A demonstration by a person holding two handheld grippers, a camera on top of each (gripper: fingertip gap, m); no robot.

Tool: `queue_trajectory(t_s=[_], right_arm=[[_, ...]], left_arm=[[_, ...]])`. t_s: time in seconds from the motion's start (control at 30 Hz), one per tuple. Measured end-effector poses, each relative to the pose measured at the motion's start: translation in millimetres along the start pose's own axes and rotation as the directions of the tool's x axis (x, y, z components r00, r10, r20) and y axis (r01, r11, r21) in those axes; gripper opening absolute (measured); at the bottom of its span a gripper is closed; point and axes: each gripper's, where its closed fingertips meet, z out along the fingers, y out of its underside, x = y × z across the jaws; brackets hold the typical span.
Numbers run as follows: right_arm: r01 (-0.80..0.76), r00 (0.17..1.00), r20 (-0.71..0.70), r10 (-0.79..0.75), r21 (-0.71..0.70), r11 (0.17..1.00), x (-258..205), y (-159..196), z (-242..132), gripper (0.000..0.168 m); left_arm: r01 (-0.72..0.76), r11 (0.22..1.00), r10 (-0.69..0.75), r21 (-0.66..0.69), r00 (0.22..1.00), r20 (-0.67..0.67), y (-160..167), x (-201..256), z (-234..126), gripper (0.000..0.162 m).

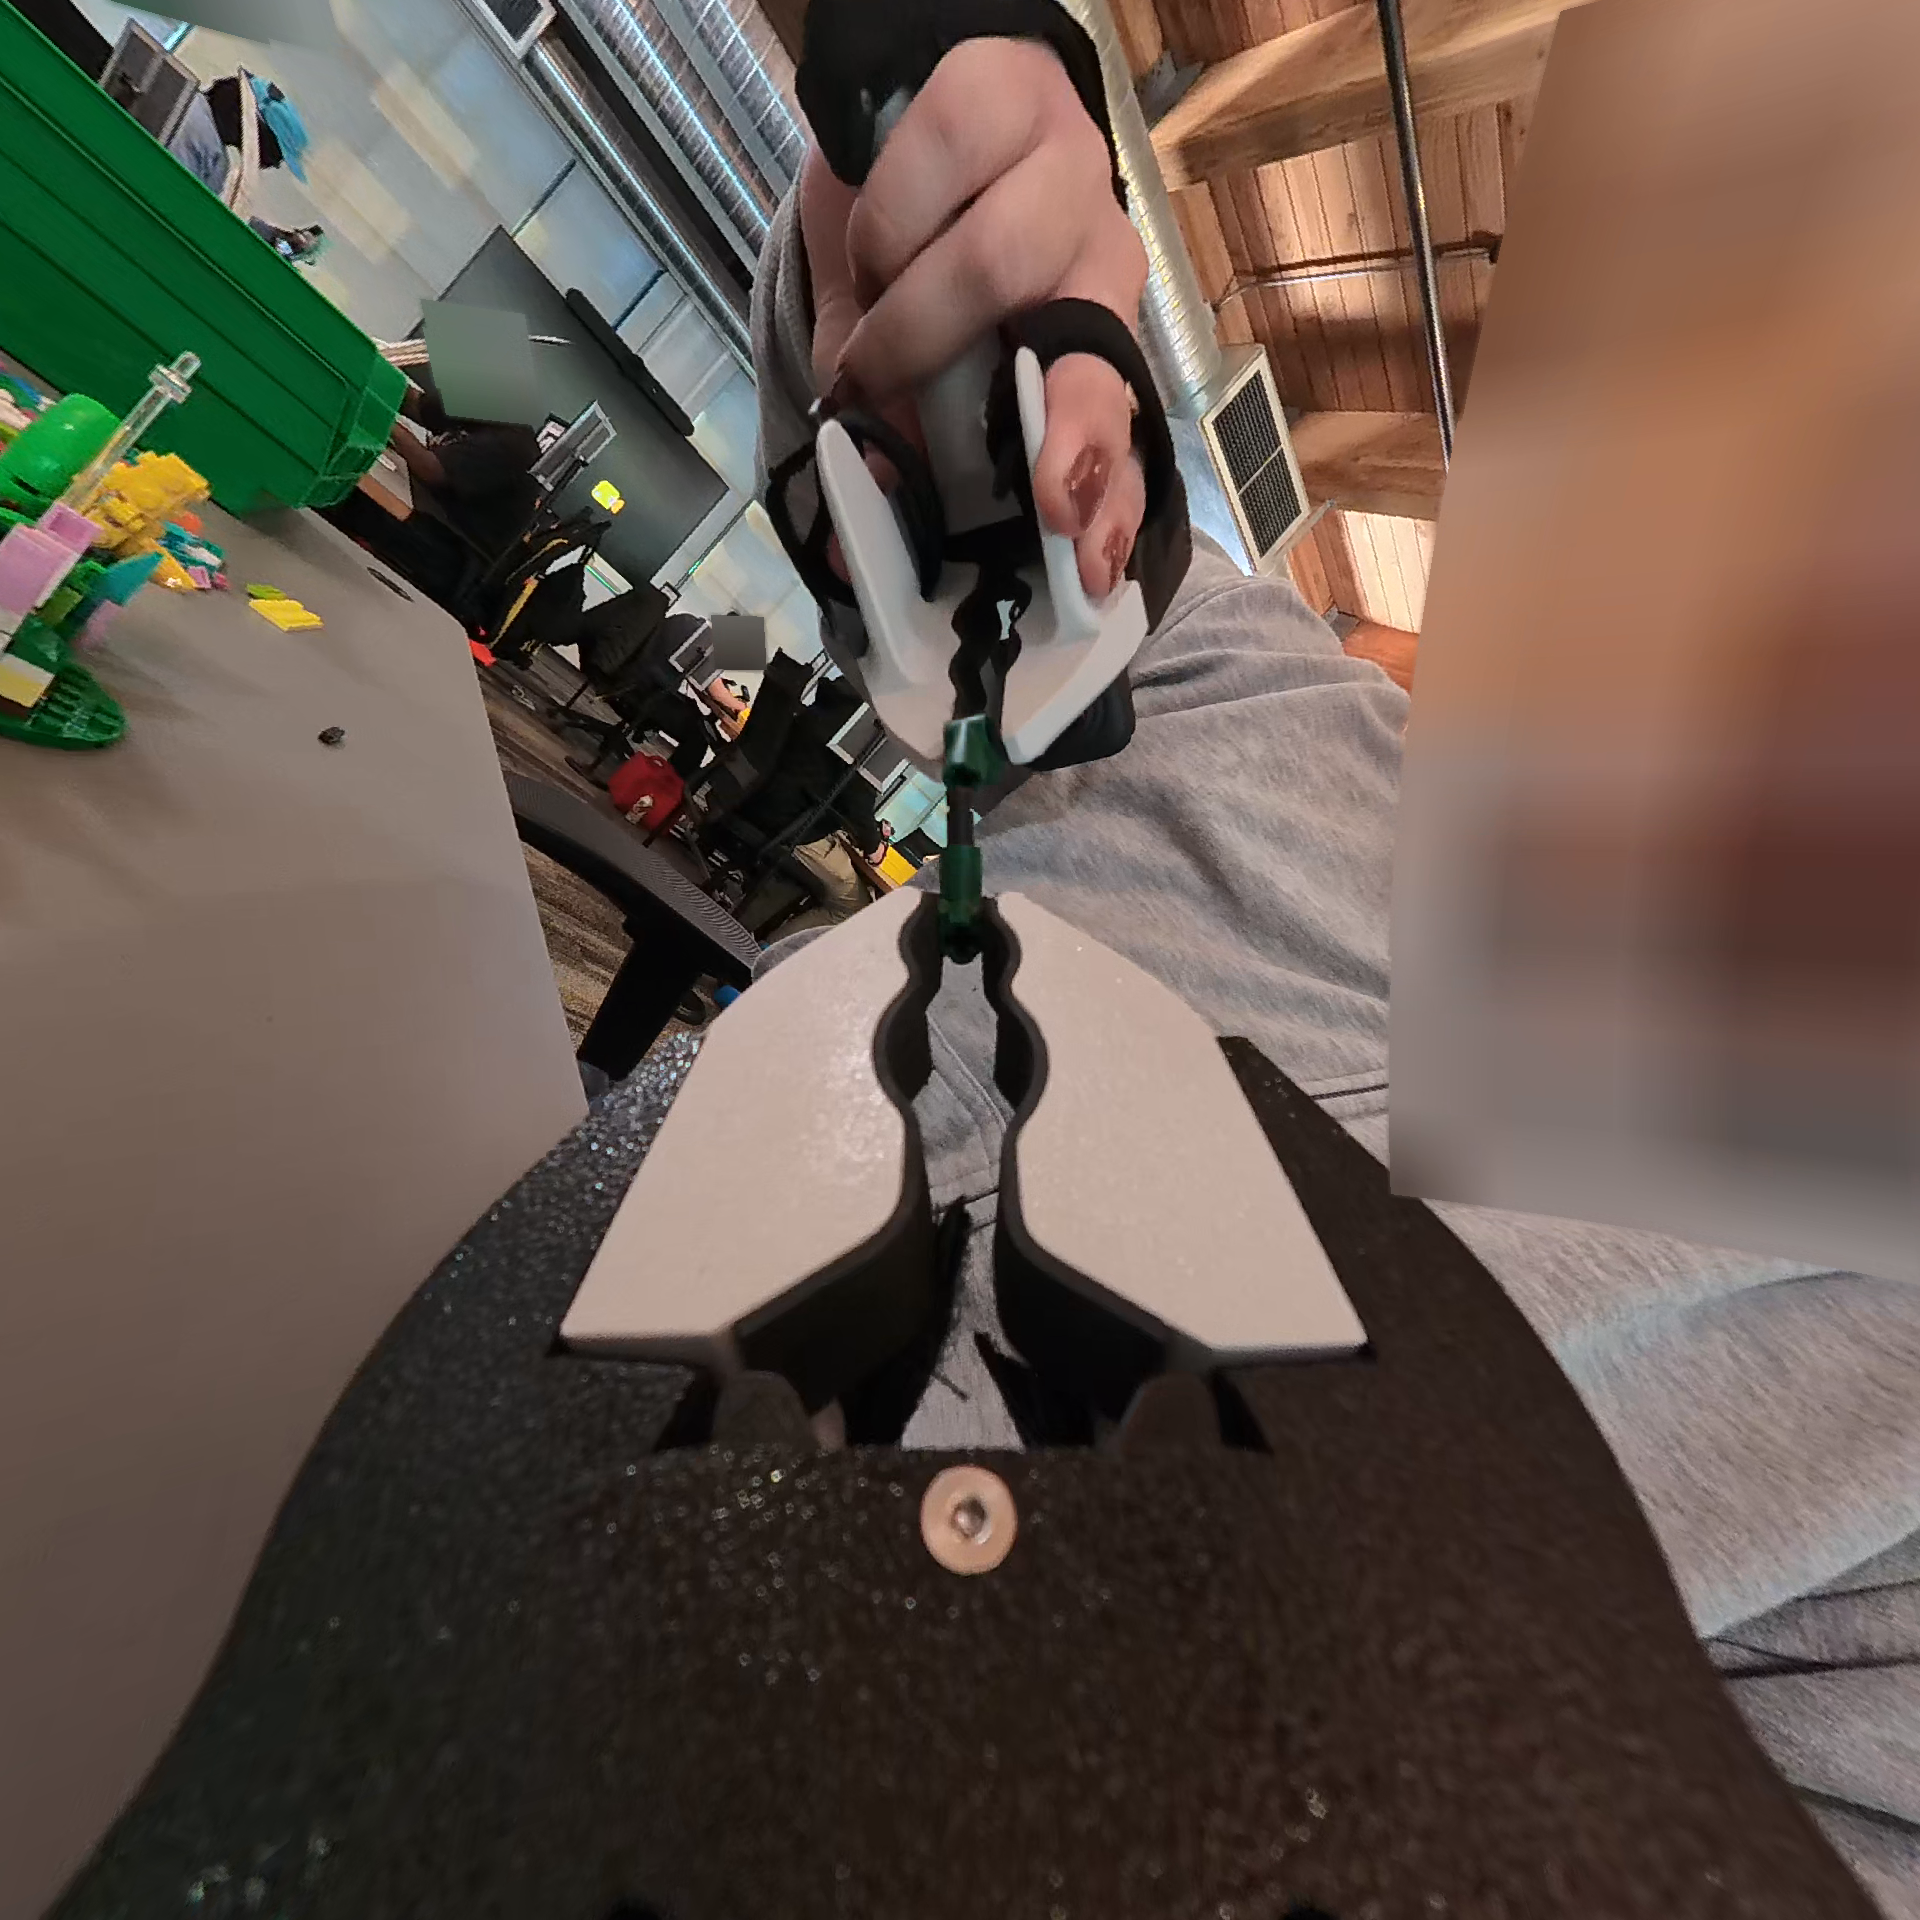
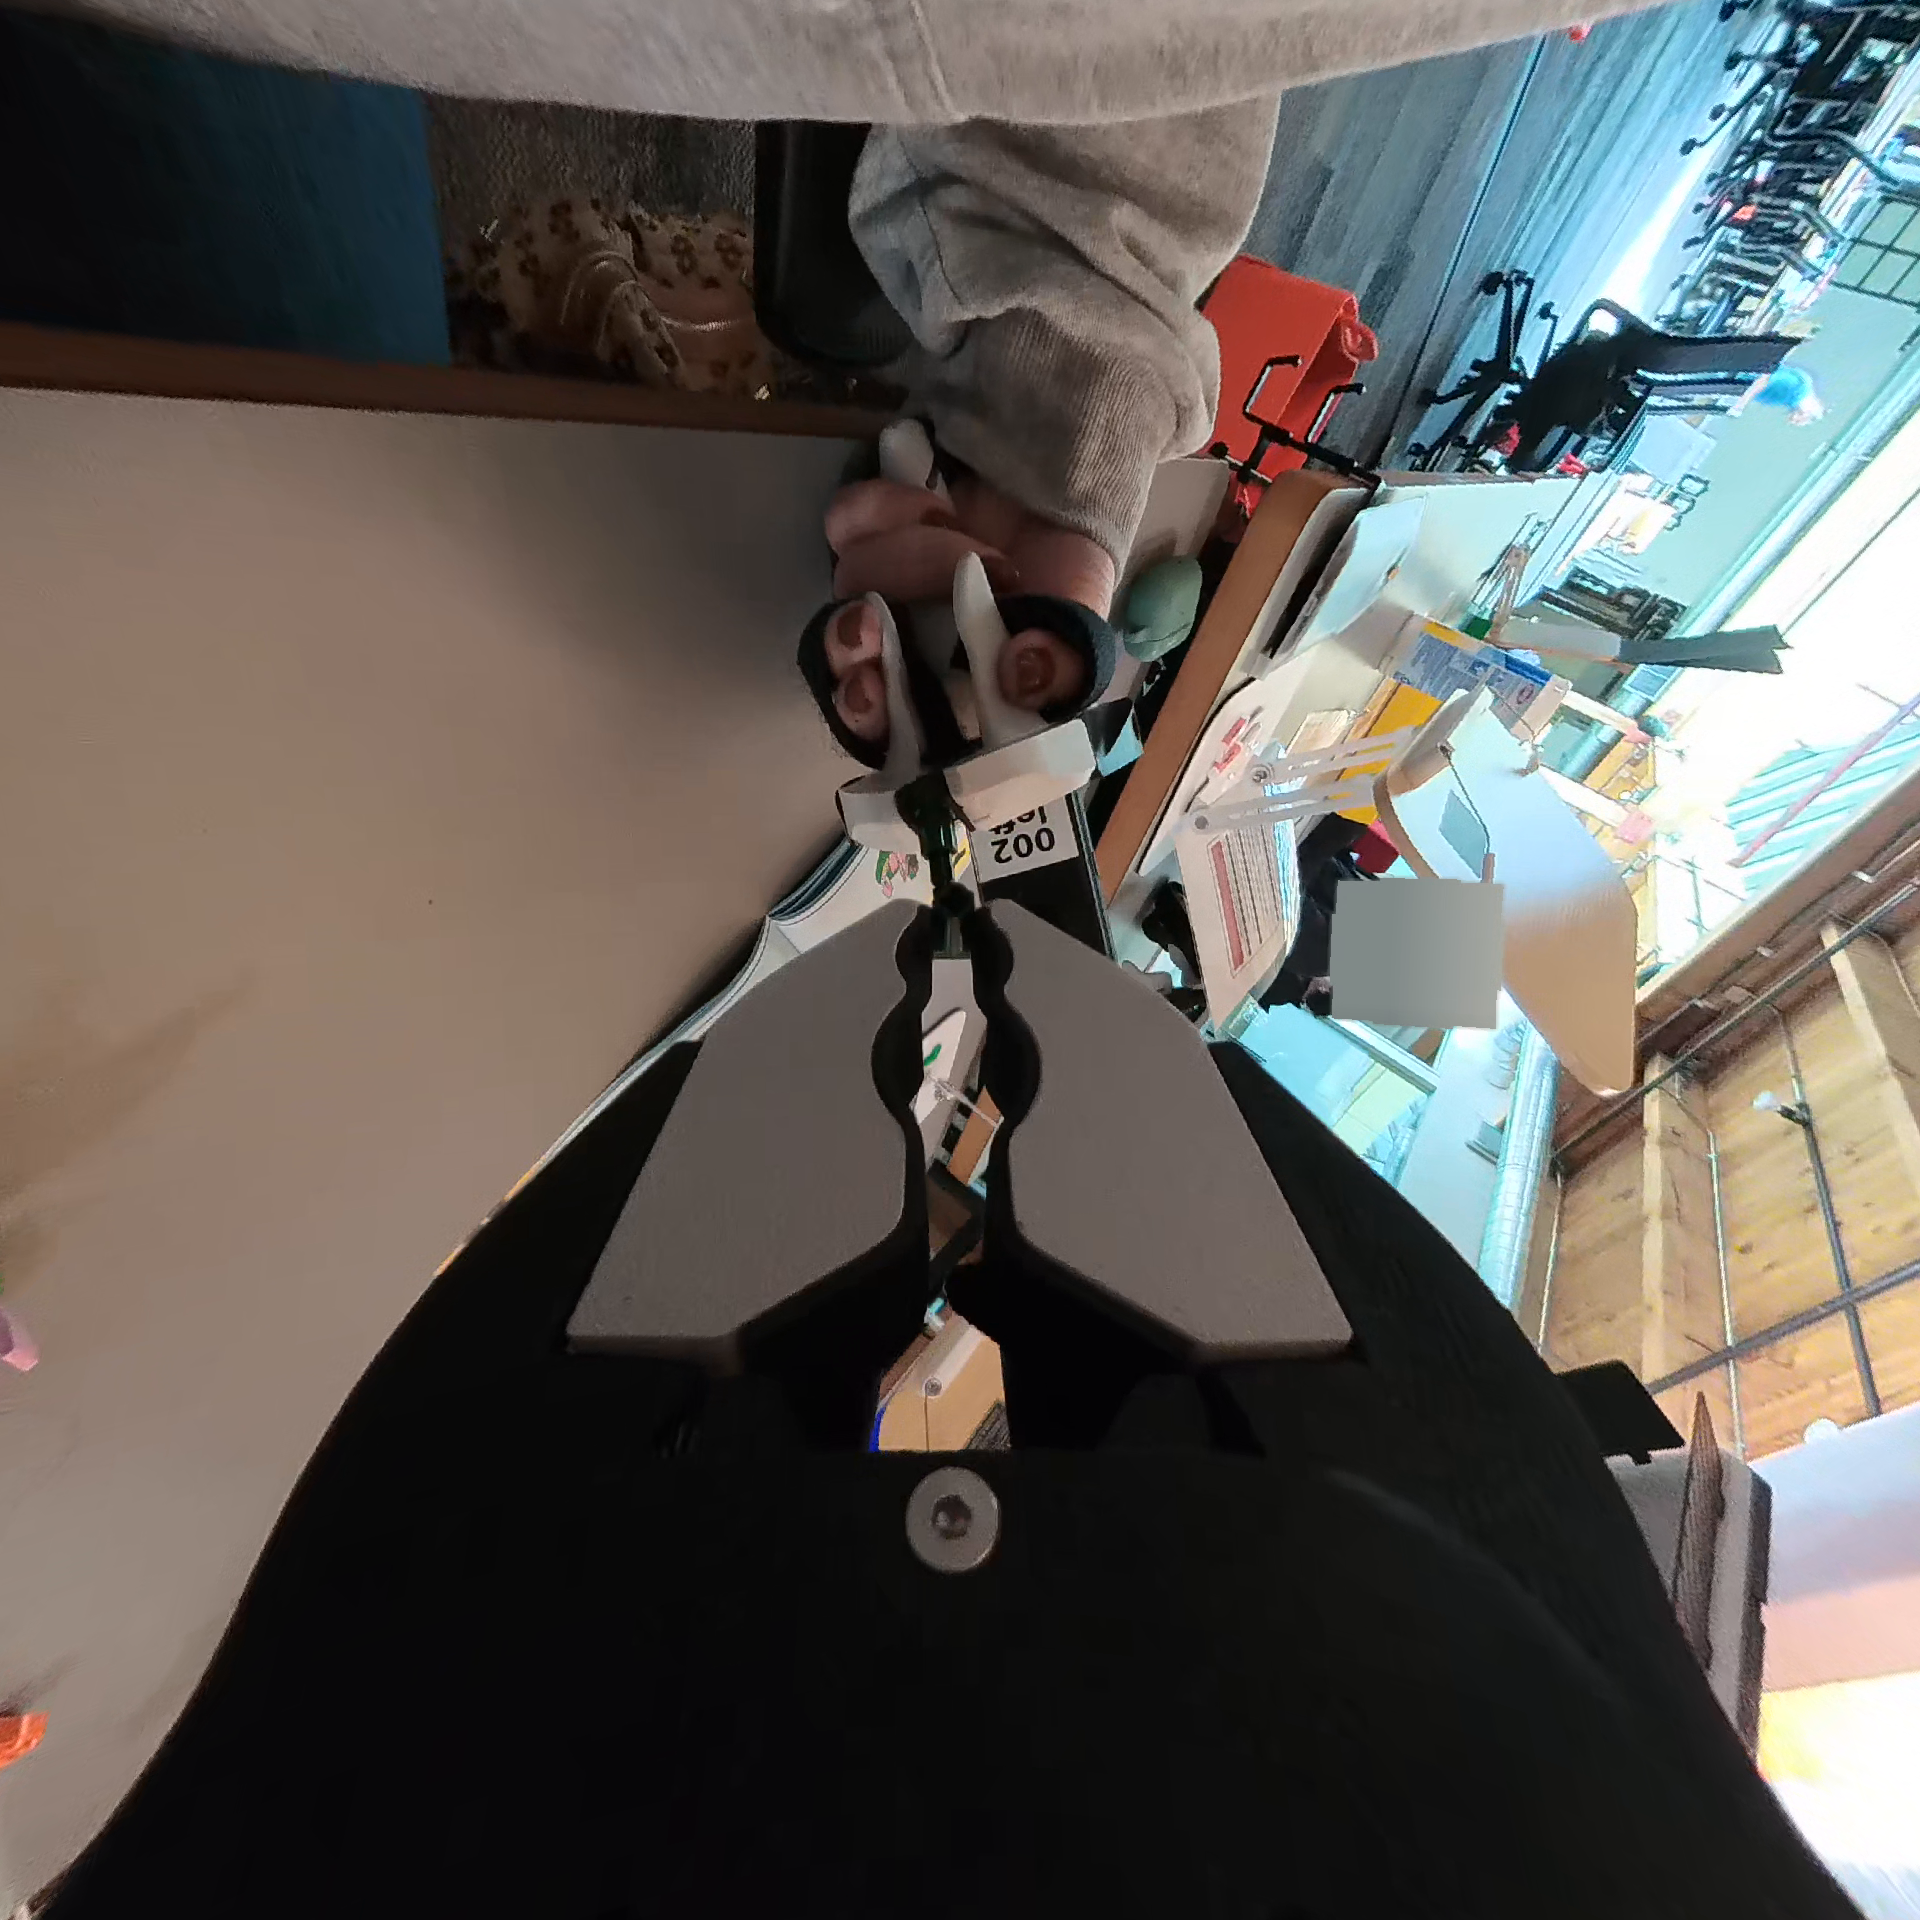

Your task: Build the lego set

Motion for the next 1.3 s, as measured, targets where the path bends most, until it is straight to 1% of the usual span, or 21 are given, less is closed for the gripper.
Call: queue_trajectory(t_s=[0.2,0.3,0.37,0.47,0.57,0.67,0.8,0.9,1.0,1.13,1.23,1.3], right_arm=[[-0.001,1.000,0.007,0.000,0.017,1.000,0,-5,1,0.006],[-0.010,1.000,0.007,0.010,0.004,1.000,-1,-2,1,0.005],[-0.042,0.999,0.005,0.042,-0.028,0.999,-3,4,4,0.005],[-0.169,0.984,0.034,0.173,-0.106,0.980,-24,8,16,0.006],[-0.257,0.962,0.056,0.267,-0.140,0.956,-55,-3,35,0.005],[-0.382,0.922,0.027,0.387,-0.107,0.918,-69,-17,52,0.005],[-0.462,0.887,-0.021,0.462,-0.082,0.883,-71,-13,65,0.005],[-0.457,0.889,-0.030,0.457,-0.126,0.881,-75,3,73,0.006],[-0.393,0.916,0.009,0.401,-0.178,0.902,-85,17,83,0.006],[-0.357,0.926,0.061,0.372,-0.174,0.918,-91,19,96,0.006],[-0.306,0.941,0.094,0.325,-0.170,0.937,-95,20,100,0.006],[-0.302,0.940,0.115,0.321,-0.157,0.940,-99,18,100,0.006]], left_arm=[[0.002,1.000,-0.002,-0.017,1.000,-0.013,3,2,1,0.007],[0.002,1.000,-0.002,0.012,1.000,-0.004,-1,1,-1,0.007],[-0.007,0.999,0.007,0.043,1.000,0.020,-6,-1,-7,0.007],[-0.040,0.996,0.032,0.086,0.996,0.089,-14,-3,-21,0.007],[-0.078,0.988,0.055,0.131,0.983,0.174,-21,-5,-37,0.007],[-0.100,0.978,0.058,0.185,0.975,0.216,-29,-6,-48,0.007],[-0.117,0.970,0.060,0.211,0.965,0.257,-34,-11,-52,0.007],[-0.140,0.958,0.069,0.249,0.960,0.272,-40,-11,-57,0.007],[-0.175,0.940,0.084,0.293,0.951,0.298,-48,-10,-65,0.006],[-0.199,0.930,0.100,0.308,0.945,0.311,-50,-8,-70,0.006],[-0.201,0.931,0.100,0.305,0.944,0.315,-51,-8,-69,0.007],[-0.198,0.932,0.099,0.304,0.944,0.313,-51,-9,-69,0.006]])
